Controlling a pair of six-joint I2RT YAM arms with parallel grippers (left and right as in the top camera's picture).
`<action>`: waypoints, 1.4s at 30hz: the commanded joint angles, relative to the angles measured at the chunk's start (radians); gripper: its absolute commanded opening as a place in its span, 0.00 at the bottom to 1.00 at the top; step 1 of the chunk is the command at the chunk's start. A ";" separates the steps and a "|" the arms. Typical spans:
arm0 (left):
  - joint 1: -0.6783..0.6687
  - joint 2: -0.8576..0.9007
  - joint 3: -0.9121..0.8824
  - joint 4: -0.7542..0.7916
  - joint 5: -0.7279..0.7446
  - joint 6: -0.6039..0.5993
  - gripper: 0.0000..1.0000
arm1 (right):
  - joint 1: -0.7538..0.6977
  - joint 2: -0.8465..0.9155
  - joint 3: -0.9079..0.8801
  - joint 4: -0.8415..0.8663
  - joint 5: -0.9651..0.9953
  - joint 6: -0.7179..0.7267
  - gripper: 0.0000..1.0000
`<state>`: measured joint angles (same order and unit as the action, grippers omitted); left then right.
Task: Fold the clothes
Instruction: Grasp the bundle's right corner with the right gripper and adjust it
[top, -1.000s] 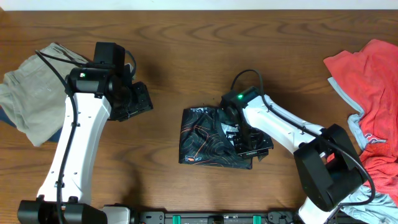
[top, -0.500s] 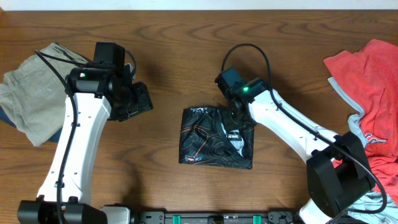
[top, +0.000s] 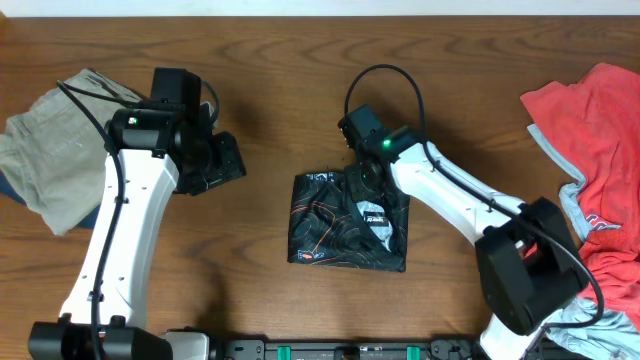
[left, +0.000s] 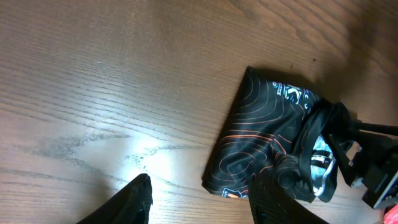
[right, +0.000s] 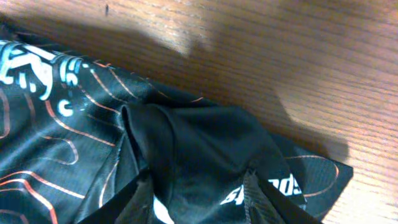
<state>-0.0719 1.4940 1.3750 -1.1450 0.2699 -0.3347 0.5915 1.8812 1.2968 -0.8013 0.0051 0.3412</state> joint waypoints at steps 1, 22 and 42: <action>0.004 -0.001 0.003 -0.003 -0.010 0.021 0.52 | 0.006 0.035 -0.001 0.001 0.018 -0.013 0.30; 0.004 -0.001 0.003 -0.003 -0.010 0.021 0.52 | -0.140 0.018 0.001 -0.319 0.239 0.250 0.13; 0.003 0.002 -0.014 0.007 0.042 0.082 0.74 | -0.233 -0.005 0.001 -0.550 0.096 0.102 0.33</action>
<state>-0.0719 1.4940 1.3746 -1.1435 0.2771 -0.3008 0.3584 1.9030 1.2964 -1.3296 0.1406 0.4980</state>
